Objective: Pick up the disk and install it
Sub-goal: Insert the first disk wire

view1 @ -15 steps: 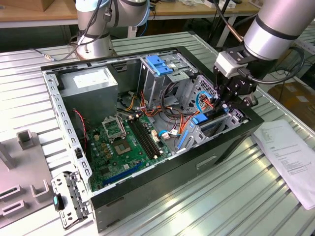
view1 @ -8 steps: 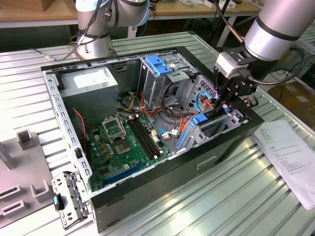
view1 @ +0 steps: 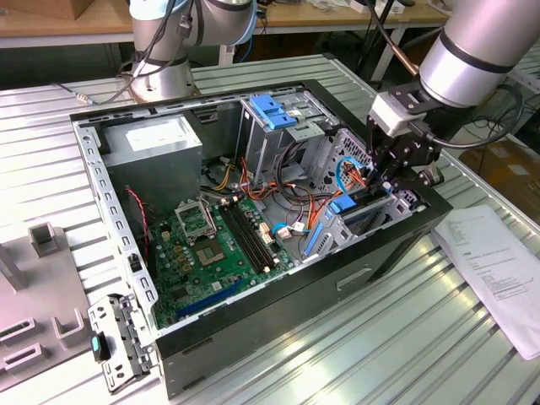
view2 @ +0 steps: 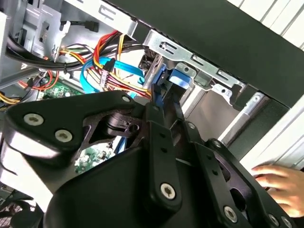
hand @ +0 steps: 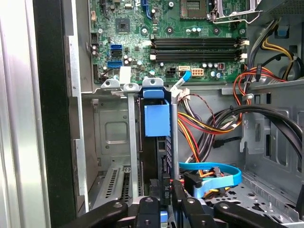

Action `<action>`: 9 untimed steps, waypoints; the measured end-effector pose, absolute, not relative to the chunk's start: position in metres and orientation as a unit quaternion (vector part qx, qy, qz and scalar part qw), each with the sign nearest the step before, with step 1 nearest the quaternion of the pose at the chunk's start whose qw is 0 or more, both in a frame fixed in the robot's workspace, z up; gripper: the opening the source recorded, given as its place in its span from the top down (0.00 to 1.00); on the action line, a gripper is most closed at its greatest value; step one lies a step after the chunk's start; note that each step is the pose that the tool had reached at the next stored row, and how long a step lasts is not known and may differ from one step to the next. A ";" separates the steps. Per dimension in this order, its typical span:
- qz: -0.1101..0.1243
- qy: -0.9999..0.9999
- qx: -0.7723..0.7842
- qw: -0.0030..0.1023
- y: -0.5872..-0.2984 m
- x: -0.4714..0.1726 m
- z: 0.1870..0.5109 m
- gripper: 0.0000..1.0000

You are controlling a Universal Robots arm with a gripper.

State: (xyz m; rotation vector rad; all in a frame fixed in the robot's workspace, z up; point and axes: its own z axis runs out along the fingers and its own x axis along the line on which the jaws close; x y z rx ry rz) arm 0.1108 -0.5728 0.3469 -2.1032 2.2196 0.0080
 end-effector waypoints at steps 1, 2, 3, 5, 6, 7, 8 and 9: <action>0.003 0.725 -0.687 0.042 -0.573 0.111 0.349 0.75; 0.003 0.725 -0.687 0.042 -0.573 0.111 0.349 0.77; 0.003 0.725 -0.687 0.042 -0.573 0.111 0.349 0.84; 0.003 0.725 -0.687 0.042 -0.573 0.111 0.349 0.89; 0.003 0.725 -0.687 0.042 -0.573 0.111 0.349 0.89; 0.003 0.725 -0.687 0.042 -0.573 0.111 0.350 0.89; 0.003 0.725 -0.687 0.042 -0.573 0.111 0.350 0.89; 0.003 0.725 -0.687 0.042 -0.573 0.111 0.350 0.89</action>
